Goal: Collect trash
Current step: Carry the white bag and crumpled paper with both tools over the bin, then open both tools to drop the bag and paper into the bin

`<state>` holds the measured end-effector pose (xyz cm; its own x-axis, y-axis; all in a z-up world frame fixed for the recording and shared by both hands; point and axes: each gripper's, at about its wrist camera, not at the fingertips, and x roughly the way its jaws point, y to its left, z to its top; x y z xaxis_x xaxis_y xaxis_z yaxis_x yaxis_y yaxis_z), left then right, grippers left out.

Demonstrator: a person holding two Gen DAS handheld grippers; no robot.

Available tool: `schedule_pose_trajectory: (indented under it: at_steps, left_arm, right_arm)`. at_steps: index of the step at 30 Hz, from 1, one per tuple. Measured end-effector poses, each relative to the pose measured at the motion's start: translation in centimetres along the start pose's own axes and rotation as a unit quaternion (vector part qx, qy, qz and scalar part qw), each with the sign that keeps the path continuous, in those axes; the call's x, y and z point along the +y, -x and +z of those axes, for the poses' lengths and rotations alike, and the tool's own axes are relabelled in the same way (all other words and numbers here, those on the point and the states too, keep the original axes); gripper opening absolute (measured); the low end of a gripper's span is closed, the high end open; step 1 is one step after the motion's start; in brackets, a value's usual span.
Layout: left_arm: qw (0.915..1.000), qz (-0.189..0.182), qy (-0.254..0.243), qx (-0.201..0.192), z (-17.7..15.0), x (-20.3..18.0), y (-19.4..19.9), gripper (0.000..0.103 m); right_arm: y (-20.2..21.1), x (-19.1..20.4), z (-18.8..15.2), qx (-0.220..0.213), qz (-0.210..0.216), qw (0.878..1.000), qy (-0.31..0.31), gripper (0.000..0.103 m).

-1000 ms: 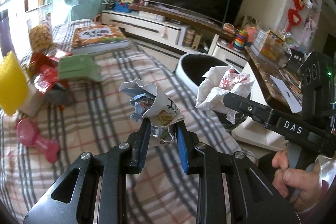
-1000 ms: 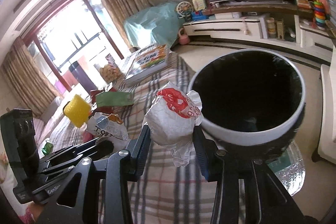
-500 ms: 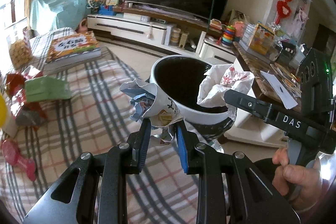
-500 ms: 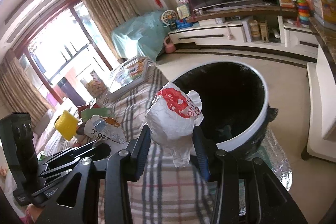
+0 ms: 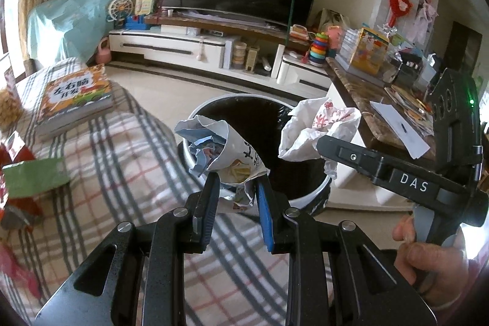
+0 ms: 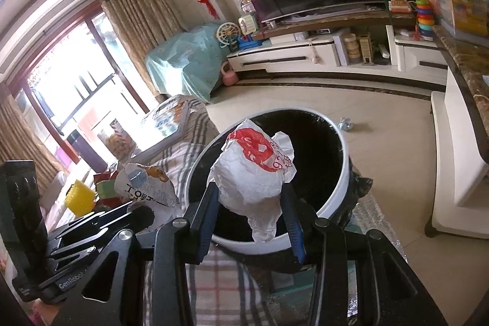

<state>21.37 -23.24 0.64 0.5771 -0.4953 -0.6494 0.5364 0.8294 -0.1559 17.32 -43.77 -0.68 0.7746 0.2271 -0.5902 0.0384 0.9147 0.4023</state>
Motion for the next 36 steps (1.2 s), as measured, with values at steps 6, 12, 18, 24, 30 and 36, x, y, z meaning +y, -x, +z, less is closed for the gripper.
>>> schedule_pose_trajectory:
  at_steps: [6,12,18,24,30,36]
  left_arm:
    - [0.9999,0.001,-0.008,0.008,0.9,-0.3,-1.5,0.023]
    - [0.9998,0.001,-0.009,0.016,1.3,-0.2,-2.6,0.023]
    - [0.9995,-0.005,-0.002,0.031,1.5,-0.2,-3.8,0.024]
    - [0.9992,-0.002,0.001,0.04,1.6,-0.1,-4.5,0.036]
    - [0.9996,0.011,0.003,0.027,1.3,0.0,-3.5,0.057]
    - [0.9992,0.024,0.026,0.018,-0.2,1.1,-1.7,0.063]
  right_arm:
    - [-0.6,-0.7,1.0,0.002,-0.005,1.0,-0.001,0.042]
    - [-1.2,-1.4,1.5,0.008,-0.01,1.0,-0.004,0.042]
    - [-2.0,-1.9,1.9,0.016,-0.015,1.0,-0.004,0.042]
    - [-2.9,-2.0,1.9,0.027,-0.022,0.999,-0.003,0.046]
    - [-2.8,-2.7,1.9,0.027,-0.023,0.999,-0.019,0.069]
    - [-1.7,-2.1,1.5,0.014,-0.015,0.999,-0.027,0.08]
